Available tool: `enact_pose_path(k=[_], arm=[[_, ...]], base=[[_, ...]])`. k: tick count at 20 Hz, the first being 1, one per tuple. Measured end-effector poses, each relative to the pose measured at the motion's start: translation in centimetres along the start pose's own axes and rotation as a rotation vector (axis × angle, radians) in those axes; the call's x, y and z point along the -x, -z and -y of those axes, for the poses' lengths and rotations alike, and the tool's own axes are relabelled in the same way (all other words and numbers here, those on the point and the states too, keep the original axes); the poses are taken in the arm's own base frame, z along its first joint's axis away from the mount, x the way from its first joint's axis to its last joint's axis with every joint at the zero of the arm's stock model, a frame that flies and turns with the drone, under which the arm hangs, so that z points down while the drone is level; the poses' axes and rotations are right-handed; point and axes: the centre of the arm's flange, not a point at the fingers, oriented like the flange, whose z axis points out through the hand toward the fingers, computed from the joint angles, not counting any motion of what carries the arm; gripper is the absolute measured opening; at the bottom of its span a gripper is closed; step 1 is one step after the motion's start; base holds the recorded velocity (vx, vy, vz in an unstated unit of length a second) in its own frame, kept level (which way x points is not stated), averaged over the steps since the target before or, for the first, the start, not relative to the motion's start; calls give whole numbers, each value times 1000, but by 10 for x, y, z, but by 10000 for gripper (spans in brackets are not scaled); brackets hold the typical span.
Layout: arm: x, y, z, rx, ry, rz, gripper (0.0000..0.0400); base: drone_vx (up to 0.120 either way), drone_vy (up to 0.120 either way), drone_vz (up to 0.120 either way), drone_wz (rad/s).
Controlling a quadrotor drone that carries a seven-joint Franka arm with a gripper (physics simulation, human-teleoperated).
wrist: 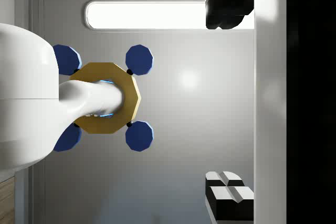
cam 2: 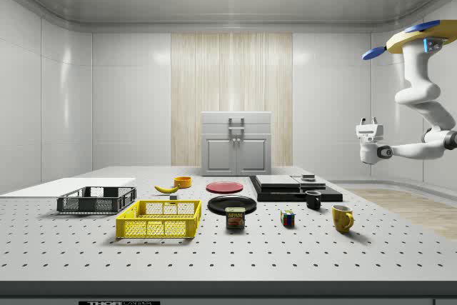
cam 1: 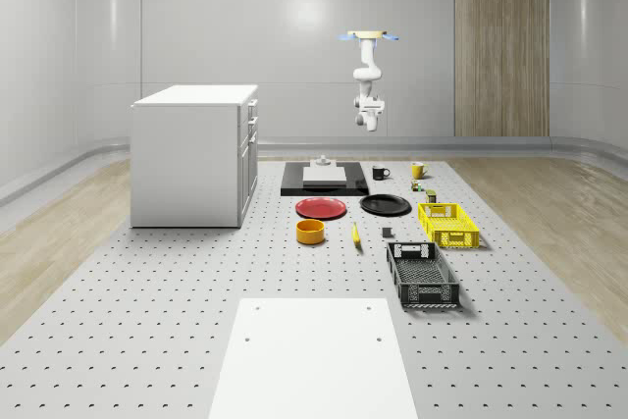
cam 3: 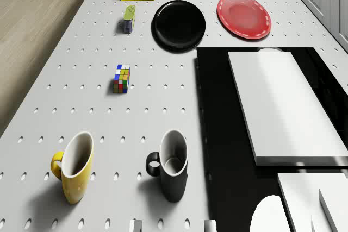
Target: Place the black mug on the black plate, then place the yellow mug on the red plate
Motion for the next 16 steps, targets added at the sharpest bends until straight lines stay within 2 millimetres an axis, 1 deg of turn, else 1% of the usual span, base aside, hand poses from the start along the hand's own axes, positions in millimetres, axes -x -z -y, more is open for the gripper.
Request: enact_pose_path(k=[5, 9, 14, 15, 16], arm=[[3, 37, -3, -3, 0, -3, 400], [2, 61, -2, -5, 0, -5, 400], [1, 81, -1, -8, 0, -8, 400], [0, 83, 0, -8, 0, -8, 400], [0, 85, 0, -9, 0, -9, 400]], base=[[0, 0, 0, 0], [0, 0, 0, 0], [112, 0, 0, 0], [80, 0, 0, 0], [0, 0, 0, 0]])
